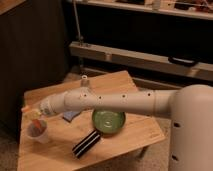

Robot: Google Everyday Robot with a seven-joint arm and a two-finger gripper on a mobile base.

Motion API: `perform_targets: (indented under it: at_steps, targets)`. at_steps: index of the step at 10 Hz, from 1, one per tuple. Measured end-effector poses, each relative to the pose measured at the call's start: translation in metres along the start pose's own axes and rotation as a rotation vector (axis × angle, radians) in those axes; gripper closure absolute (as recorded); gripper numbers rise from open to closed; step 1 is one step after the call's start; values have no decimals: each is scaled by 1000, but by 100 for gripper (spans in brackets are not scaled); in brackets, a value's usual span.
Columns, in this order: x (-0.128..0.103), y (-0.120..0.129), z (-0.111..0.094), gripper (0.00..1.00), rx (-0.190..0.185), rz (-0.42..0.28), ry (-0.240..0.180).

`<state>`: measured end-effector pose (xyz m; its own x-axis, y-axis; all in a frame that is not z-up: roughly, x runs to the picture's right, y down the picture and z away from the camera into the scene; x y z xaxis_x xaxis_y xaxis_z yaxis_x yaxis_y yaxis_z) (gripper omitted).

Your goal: Place the pepper in the ceramic cup

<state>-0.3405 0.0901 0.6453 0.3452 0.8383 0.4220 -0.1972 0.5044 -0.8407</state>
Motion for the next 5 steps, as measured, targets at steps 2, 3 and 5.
perform_targets:
  at_steps: [2, 3, 5]
  targets:
    - [2, -1, 1, 45, 11, 12, -11]
    - [3, -1, 1, 36, 15, 15, -16]
    - [5, -3, 2, 21, 27, 17, -25]
